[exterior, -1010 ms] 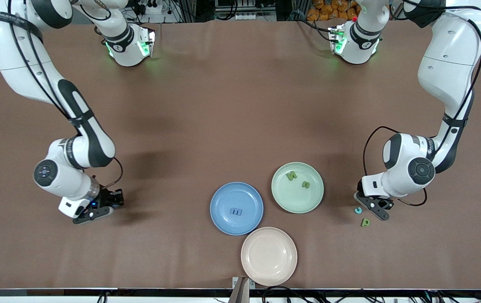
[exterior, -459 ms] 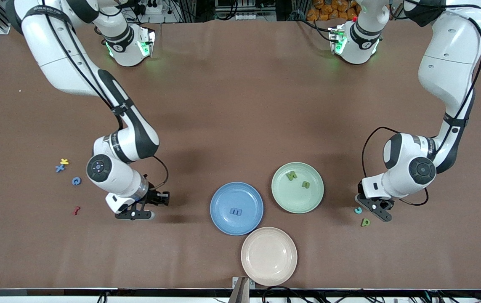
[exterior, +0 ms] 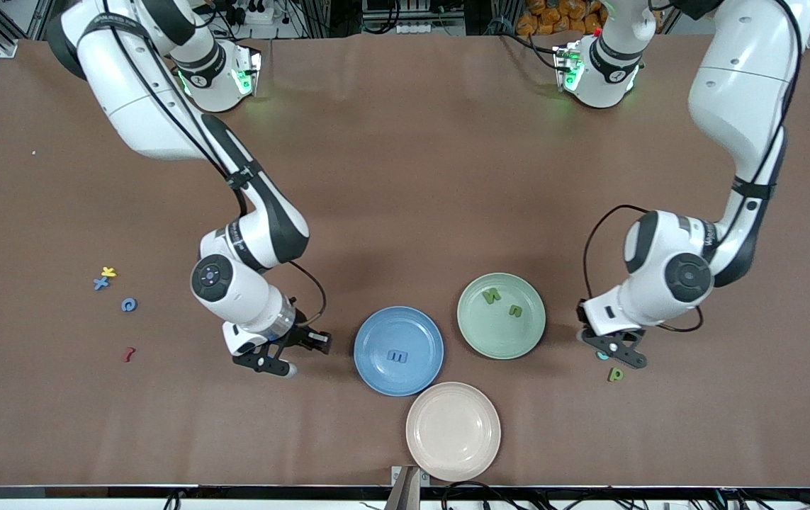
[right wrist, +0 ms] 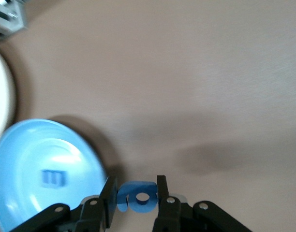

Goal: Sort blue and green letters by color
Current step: 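Place the blue a in the blue plate while the left gripper places the B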

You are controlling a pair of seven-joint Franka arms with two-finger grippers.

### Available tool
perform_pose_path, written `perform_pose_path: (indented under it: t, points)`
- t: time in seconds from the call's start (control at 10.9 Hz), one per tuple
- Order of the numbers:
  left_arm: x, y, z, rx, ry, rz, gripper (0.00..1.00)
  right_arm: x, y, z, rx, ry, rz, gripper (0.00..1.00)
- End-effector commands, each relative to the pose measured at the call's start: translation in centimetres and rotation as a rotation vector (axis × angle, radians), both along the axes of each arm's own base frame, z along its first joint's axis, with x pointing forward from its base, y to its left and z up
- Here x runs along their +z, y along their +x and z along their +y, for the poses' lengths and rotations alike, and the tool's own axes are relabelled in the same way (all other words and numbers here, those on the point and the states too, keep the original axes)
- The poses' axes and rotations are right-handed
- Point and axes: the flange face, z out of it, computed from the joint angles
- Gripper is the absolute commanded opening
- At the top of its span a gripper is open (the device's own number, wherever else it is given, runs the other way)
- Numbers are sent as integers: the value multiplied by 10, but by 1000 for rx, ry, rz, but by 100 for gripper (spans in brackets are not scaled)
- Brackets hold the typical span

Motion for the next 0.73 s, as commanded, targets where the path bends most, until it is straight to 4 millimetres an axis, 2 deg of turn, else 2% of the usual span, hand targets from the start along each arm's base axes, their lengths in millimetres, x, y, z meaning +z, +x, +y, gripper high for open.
perform_pose_path:
  t: [0.0, 0.18, 0.37, 0.46, 0.55, 0.64]
  points:
    - [10, -19, -56, 141, 8, 32, 0, -1, 14, 32, -166, 114, -55, 0]
    - [8, -30, -87, 203, -2, 44, 0, 0, 8, 57, -315, 223, -69, 0]
    - [9, -43, -124, 288, -39, 68, 0, -3, 5, 65, -429, 271, -40, 0]
    - [12, -46, -138, 329, -49, 68, 0, -2, 2, 70, -461, 284, -27, 10]
    - [12, -49, -147, 363, -51, 68, 2, -3, 1, 70, -484, 288, -16, 68]
    - [13, -49, -151, 364, -48, 62, 80, -6, -1, 72, -477, 280, -17, 100]
